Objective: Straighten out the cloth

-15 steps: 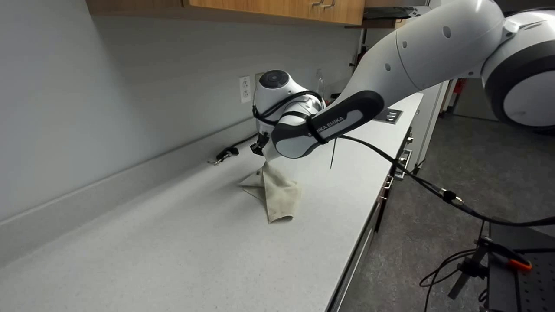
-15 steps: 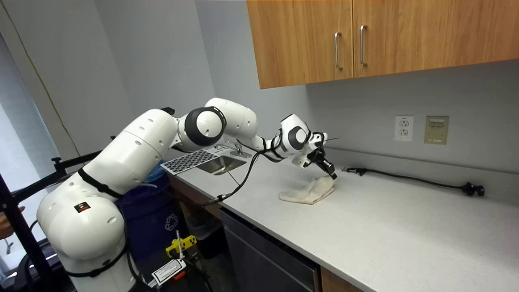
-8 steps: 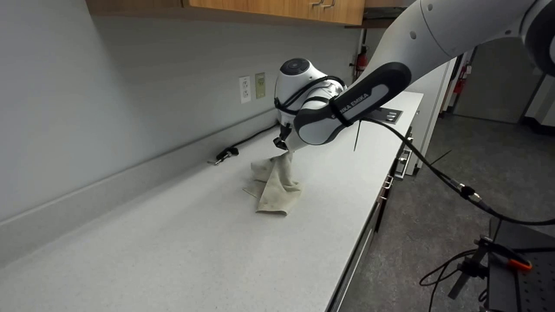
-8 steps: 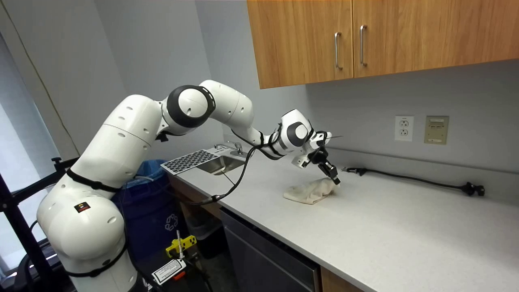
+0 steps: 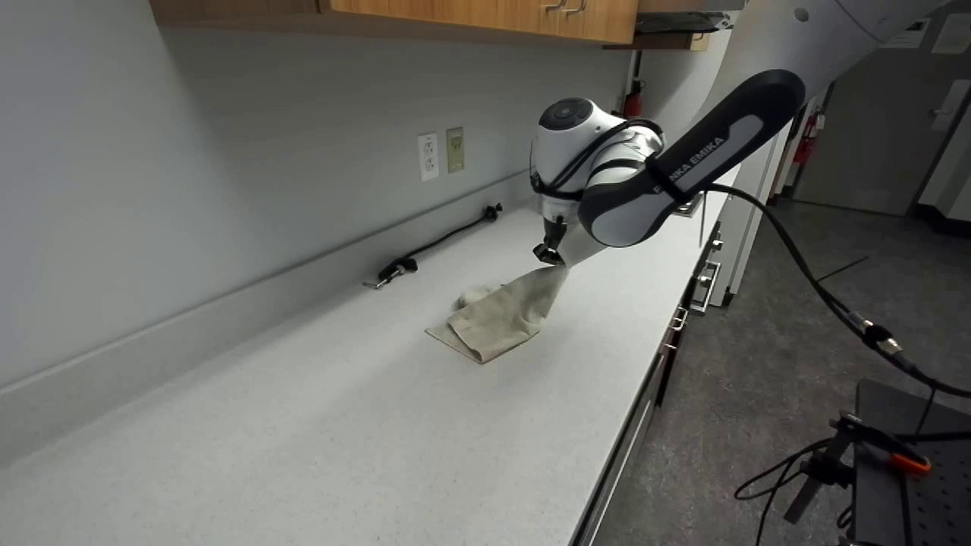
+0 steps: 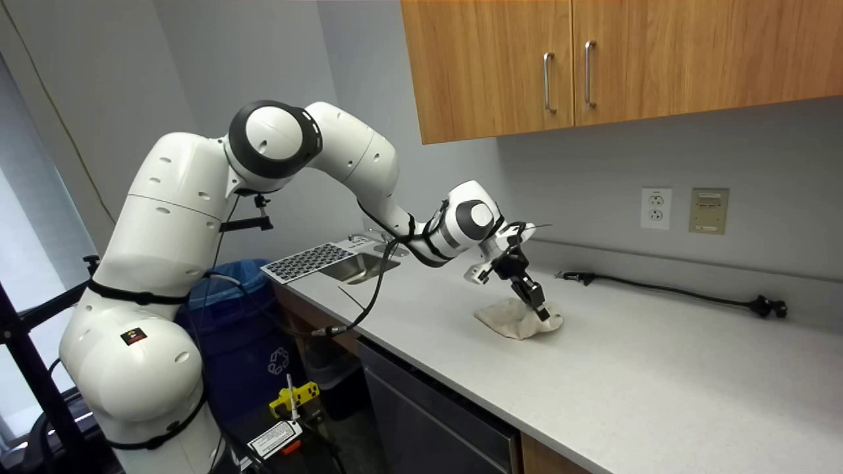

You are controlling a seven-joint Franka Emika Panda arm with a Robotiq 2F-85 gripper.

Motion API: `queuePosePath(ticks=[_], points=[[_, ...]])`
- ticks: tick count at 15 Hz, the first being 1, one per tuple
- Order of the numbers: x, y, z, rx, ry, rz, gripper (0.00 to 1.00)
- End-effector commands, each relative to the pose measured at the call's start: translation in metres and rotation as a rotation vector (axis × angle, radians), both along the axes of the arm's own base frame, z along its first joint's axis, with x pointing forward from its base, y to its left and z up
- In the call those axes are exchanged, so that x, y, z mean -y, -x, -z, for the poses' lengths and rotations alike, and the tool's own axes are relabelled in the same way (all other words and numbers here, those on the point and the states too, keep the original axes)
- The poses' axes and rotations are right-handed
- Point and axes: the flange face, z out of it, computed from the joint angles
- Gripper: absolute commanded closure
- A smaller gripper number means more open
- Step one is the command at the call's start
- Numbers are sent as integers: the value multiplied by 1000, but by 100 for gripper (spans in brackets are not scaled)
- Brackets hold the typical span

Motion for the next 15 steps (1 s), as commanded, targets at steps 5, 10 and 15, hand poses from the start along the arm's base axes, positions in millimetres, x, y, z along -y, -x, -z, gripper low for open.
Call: queuePosePath(ticks=[5, 10, 15], points=[[11, 53, 6, -46, 57, 22, 72], [20, 69, 13, -89, 50, 40, 42], [24, 73, 11, -91, 16, 39, 4]])
